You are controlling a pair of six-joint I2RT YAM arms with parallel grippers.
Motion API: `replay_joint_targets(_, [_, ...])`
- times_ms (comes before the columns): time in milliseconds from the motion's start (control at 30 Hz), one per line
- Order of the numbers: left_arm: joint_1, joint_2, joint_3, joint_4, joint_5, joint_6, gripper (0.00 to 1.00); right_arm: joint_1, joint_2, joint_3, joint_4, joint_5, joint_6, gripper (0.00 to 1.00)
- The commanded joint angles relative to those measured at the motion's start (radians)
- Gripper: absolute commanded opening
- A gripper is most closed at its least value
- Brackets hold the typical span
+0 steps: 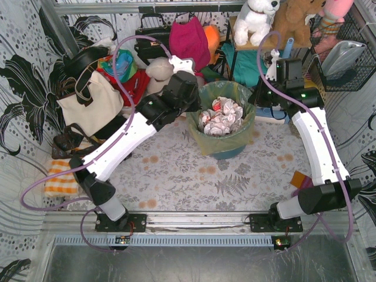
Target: Tie the trash bag
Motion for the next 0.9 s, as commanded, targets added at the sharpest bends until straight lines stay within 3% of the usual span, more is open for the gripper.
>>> replay_joint_targets(0, [-0.003, -0.035, -0.042, -0.021, -0.055, -0.001, 0.39, -0.006, -0.037, -0.044, 0.024, 0.016, 0.066, 0.0])
replay_joint_targets(367, [-0.002, -0.127, -0.257, 0.033, 0.002, -0.056, 0.5, -0.004, -0.13, -0.216, 0.098, 0.024, 0.129, 0.0])
replay_joint_targets(500, [-0.002, -0.112, -0.284, 0.056, 0.02, -0.066, 0.43, -0.005, -0.138, -0.237, 0.106, 0.017, 0.134, 0.0])
replay_joint_targets(633, [-0.001, -0.101, -0.278, 0.061, 0.014, -0.064, 0.21, -0.005, -0.142, -0.24, 0.104, 0.007, 0.138, 0.0])
replay_joint_targets(867, [-0.003, -0.128, -0.218, -0.022, 0.017, -0.044, 0.0, 0.063, -0.176, -0.233, 0.103, 0.012, 0.192, 0.0])
